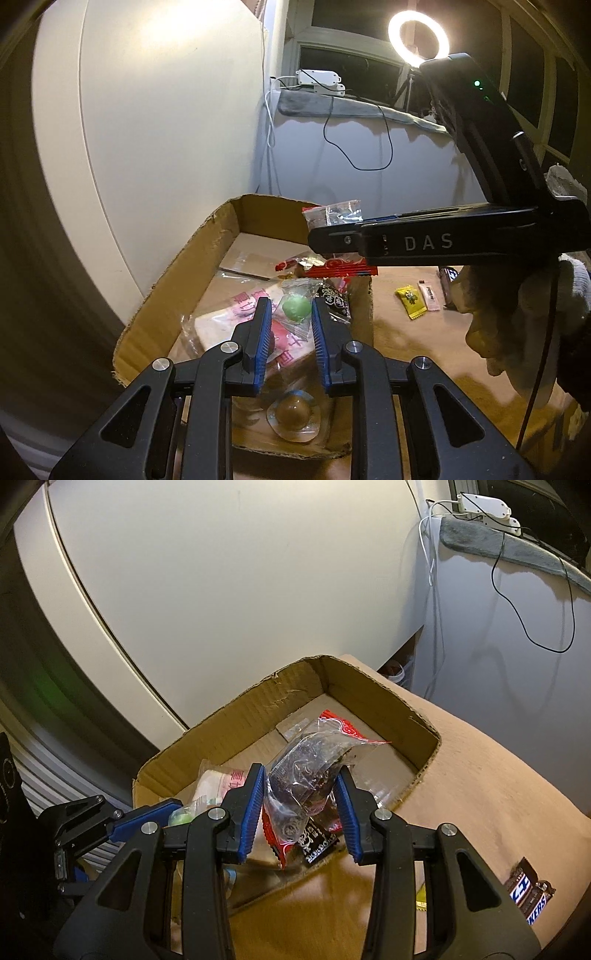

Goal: Organize snacks
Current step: 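Carry the snack bag into the box with the right tool and open it, then grasp the Snickers bar with right tool while left tool grasps yellow candy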

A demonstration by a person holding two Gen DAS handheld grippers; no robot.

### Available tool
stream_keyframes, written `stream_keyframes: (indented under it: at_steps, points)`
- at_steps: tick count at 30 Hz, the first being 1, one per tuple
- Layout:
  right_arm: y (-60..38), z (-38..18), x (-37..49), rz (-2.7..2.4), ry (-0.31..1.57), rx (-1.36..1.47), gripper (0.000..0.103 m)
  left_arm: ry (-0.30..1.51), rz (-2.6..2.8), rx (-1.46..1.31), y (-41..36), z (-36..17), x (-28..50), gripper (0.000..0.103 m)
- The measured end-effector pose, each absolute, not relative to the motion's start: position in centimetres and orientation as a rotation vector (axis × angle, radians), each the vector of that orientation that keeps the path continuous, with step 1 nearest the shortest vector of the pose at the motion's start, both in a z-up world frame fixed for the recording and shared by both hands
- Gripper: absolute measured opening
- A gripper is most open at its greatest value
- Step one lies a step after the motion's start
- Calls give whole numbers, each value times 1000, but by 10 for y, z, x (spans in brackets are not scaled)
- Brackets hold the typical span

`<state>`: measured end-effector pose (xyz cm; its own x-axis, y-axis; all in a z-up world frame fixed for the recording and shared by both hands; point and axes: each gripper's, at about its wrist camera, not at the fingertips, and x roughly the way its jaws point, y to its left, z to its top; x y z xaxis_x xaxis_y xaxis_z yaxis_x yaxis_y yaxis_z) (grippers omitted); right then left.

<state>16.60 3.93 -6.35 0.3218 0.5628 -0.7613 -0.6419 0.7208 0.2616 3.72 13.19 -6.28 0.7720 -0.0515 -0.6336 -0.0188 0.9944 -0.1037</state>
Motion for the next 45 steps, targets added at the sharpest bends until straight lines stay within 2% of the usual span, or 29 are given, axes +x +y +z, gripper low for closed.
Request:
stream_keyframes:
  at_steps: [5,7,9,13,15,16,18,21,35,45]
  points:
    - [40,-64,169,798,960,-89,40,690,-10,-107,133,-63,38,22]
    - [41,-64,170,797,960,-89,42,689,-7,-106,133,-63,37,26]
    - [41,-64,170,796,957,-89,50,686,-3,-107,134,-62,37,31]
    - [42,-60,169,796,939,-92,63,680,16,-112,137,-61,37,53]
    - [43,-58,168,795,928,-97,72,678,20,-113,138,-61,36,56]
    - [43,-57,167,794,924,-100,74,678,22,-112,138,-61,36,61]
    - [43,-55,165,790,911,-108,82,676,24,-108,137,-60,36,66]
    - [42,-52,163,778,894,-115,87,676,25,-99,135,-60,35,67]
    - [17,-38,150,729,859,-115,87,659,23,-57,114,-49,26,68]
    - [-46,-25,137,654,827,-97,87,649,-21,-33,83,-41,25,68]
